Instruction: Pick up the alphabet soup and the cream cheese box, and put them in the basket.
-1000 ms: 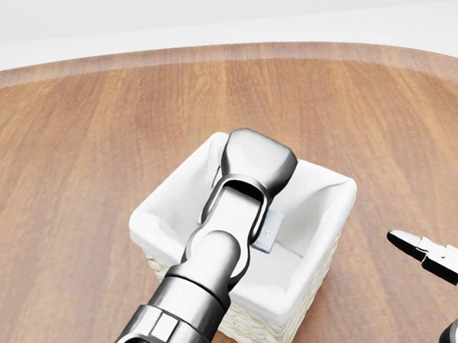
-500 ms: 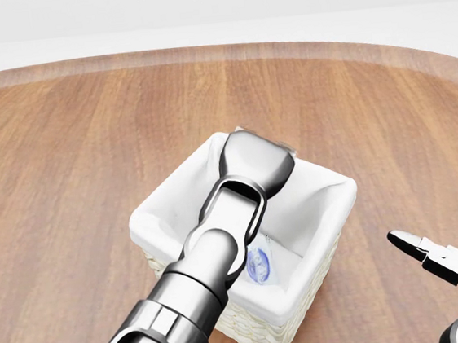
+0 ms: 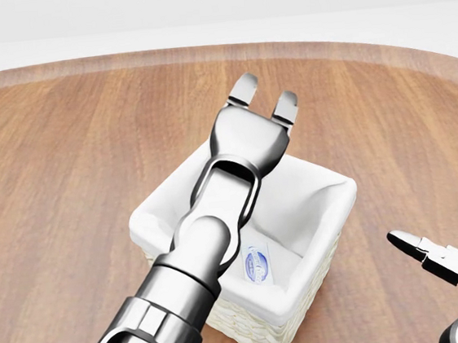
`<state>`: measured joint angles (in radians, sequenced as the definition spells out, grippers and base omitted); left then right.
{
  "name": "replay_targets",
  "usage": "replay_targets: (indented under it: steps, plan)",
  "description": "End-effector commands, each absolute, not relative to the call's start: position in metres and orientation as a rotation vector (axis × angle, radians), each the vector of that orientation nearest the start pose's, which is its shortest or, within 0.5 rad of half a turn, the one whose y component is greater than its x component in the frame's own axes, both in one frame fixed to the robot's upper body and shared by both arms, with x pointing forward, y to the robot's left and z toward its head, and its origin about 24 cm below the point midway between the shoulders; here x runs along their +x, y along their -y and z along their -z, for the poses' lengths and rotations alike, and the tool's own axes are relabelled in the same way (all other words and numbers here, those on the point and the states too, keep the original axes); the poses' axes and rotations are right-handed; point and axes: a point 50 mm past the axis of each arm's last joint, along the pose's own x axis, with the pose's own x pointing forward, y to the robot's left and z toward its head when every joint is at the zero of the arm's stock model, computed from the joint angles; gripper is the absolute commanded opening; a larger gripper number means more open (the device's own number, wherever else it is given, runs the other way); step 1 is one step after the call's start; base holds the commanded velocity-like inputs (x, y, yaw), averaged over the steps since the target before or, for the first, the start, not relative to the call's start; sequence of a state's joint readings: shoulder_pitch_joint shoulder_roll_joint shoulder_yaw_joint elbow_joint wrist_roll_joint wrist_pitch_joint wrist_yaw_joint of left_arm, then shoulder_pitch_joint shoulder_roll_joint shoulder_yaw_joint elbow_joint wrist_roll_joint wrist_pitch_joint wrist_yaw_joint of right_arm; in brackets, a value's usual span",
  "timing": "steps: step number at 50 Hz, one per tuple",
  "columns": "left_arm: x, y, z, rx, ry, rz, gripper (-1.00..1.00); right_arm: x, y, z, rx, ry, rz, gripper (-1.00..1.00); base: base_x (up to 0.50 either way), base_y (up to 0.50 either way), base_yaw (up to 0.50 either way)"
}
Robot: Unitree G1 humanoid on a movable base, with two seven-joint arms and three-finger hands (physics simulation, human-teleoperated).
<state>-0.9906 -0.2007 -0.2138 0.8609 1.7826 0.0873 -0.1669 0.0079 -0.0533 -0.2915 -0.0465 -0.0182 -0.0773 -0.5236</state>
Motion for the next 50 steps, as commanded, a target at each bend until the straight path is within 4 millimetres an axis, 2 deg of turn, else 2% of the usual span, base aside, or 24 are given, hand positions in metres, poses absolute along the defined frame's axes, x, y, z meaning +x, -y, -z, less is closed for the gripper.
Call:
replay_targets:
  steps: [1,14,15,24,37,50]
  plan:
    - [0.373,0.013,-0.168,1.915,0.34,0.232,1.0,0.228,0.252,-0.063,-0.059,0.143,0.81,1.0,0.0,0.0,0.0]
    - [0.374,0.001,-0.203,1.783,0.489,0.054,1.0,0.227,0.252,-0.063,-0.059,0.144,0.812,1.0,0.0,0.0,0.0]
    - [0.371,-0.003,-0.212,1.746,0.534,-0.001,1.0,0.227,0.252,-0.063,-0.059,0.144,0.812,1.0,0.0,0.0,0.0]
    - [0.366,-0.03,-0.239,1.512,0.58,-0.098,1.0,0.227,0.252,-0.064,-0.06,0.144,0.812,1.0,0.0,0.0,0.0]
    - [0.358,-0.058,-0.25,1.401,0.594,-0.155,1.0,0.227,0.252,-0.063,-0.062,0.145,0.81,1.0,0.0,0.0,0.0]
    - [0.346,-0.08,-0.26,1.365,0.62,-0.226,1.0,0.228,0.252,-0.062,-0.063,0.143,0.81,1.0,0.0,0.0,0.0]
